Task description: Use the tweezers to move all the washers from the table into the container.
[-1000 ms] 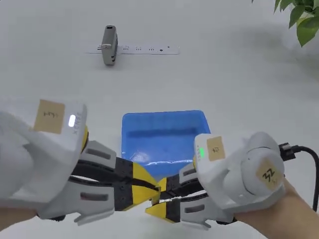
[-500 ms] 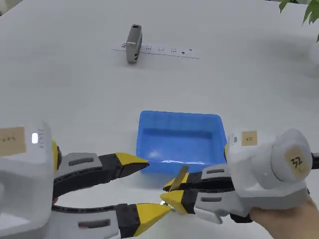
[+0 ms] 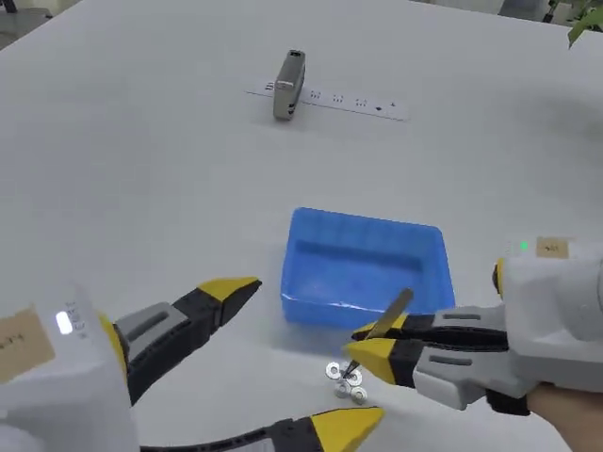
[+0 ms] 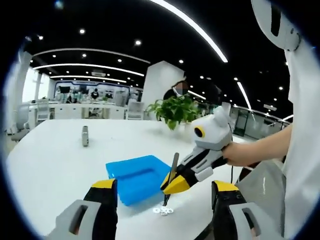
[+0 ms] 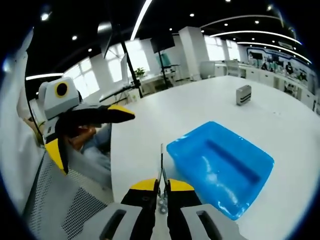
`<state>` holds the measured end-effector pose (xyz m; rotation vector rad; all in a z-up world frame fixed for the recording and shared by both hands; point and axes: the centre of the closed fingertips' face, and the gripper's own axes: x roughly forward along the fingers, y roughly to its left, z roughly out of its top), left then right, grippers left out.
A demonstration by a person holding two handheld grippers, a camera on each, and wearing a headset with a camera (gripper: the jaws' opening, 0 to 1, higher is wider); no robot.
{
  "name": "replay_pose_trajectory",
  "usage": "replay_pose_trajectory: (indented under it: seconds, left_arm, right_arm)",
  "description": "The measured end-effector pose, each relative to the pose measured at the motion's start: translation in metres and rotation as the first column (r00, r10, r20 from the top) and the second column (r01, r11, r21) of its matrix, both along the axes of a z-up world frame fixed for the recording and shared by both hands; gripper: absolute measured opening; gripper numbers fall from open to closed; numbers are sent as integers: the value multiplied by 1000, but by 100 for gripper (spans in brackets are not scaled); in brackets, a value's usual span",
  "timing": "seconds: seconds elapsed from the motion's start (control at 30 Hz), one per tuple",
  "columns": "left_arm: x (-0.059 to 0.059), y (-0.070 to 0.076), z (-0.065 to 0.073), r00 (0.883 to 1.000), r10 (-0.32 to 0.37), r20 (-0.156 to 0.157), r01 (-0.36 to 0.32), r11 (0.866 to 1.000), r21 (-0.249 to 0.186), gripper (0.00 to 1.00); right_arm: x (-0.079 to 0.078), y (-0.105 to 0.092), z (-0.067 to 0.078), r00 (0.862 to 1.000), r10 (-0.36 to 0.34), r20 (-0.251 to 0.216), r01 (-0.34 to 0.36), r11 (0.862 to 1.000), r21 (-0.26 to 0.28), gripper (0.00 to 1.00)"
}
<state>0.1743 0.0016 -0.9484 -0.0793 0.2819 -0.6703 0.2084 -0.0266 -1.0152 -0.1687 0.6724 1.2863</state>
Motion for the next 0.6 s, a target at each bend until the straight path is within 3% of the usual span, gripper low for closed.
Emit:
replay_pose_trajectory:
  seconds: [0.03, 0.13, 0.17, 0.27, 0.4, 0.6]
  left_arm:
    - [0, 0, 0, 1000, 8, 8, -8, 1000, 8, 81]
    - [5, 3, -3, 998, 24, 60, -31, 993, 118, 85]
    - [6, 3, -2, 997, 26, 73, -35, 991, 128, 87]
    - [8, 9, -2, 994, 58, 95, -71, 988, 140, 89]
    - [14, 22, -6, 989, 120, 88, -132, 981, 142, 93]
    - [15, 26, -10, 987, 132, 95, -146, 975, 166, 95]
  right_arm:
    - [1, -2, 2, 1000, -9, 3, 9, 1000, -1, 3]
    - [7, -10, 11, 999, -38, 25, 38, 999, 3, 3]
    - [9, -12, 13, 998, -46, 31, 46, 999, 3, 3]
    - [15, -17, 21, 996, -66, 53, 66, 998, 5, 3]
    - [25, -24, 31, 992, -93, 82, 93, 996, 1, 3]
    - [42, -29, 44, 986, -126, 109, 126, 992, 10, 3]
